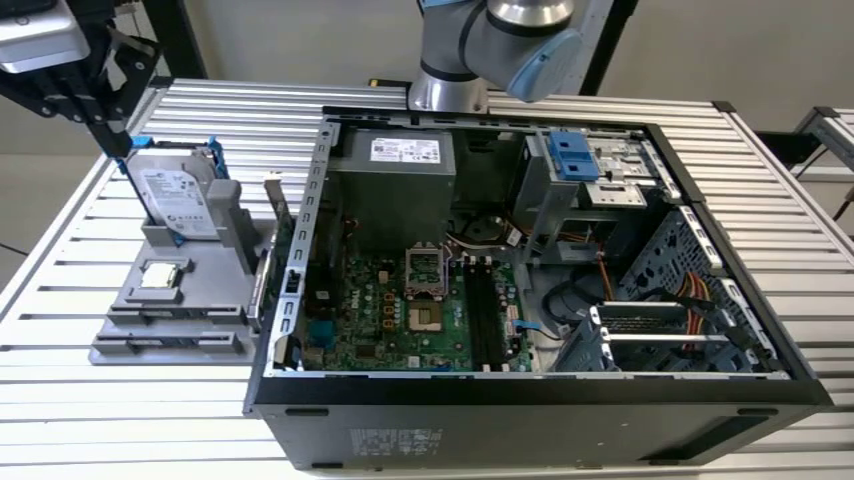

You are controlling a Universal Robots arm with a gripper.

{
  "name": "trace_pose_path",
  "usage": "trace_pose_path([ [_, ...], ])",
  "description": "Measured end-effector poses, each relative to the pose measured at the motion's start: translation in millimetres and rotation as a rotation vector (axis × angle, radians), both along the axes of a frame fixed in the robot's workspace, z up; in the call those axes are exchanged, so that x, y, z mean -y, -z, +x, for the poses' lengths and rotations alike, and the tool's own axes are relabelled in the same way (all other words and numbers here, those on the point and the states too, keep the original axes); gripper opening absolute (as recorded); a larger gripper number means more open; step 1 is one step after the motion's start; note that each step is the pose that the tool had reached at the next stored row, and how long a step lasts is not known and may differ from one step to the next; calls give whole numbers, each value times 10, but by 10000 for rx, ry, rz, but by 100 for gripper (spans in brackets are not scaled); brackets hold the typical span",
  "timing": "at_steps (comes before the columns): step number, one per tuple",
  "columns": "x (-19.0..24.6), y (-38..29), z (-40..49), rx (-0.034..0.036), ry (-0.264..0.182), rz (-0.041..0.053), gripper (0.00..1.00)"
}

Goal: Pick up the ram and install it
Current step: 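Pick up the ram and move it above insertion slot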

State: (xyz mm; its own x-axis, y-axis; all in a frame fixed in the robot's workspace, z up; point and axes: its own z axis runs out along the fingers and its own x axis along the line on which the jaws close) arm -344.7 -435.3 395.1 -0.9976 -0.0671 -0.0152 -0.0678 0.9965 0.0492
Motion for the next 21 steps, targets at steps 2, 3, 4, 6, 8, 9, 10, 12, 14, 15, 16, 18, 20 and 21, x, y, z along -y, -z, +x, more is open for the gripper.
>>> trace_pose_path([
  [2,12,1,-6,0,0,0,0],
  [3,18,1,-8,1,0,0,0],
  [4,24,1,-11,0,-1,0,0],
  [6,35,2,-16,0,0,0,0],
  [8,46,3,-21,-1,0,-1,0],
  [9,52,3,-24,0,0,-1,0],
  [10,57,4,-27,1,0,0,0],
  [12,68,5,-32,0,0,0,0],
  [14,79,7,-37,1,-1,1,0],
  [15,88,7,-39,0,-1,0,0],
  [16,99,7,-41,0,-1,-1,0],
  [18,126,10,-45,1,0,0,0],
  [20,155,11,-47,0,3,0,0],
  [21,167,12,-47,0,12,0,0],
])
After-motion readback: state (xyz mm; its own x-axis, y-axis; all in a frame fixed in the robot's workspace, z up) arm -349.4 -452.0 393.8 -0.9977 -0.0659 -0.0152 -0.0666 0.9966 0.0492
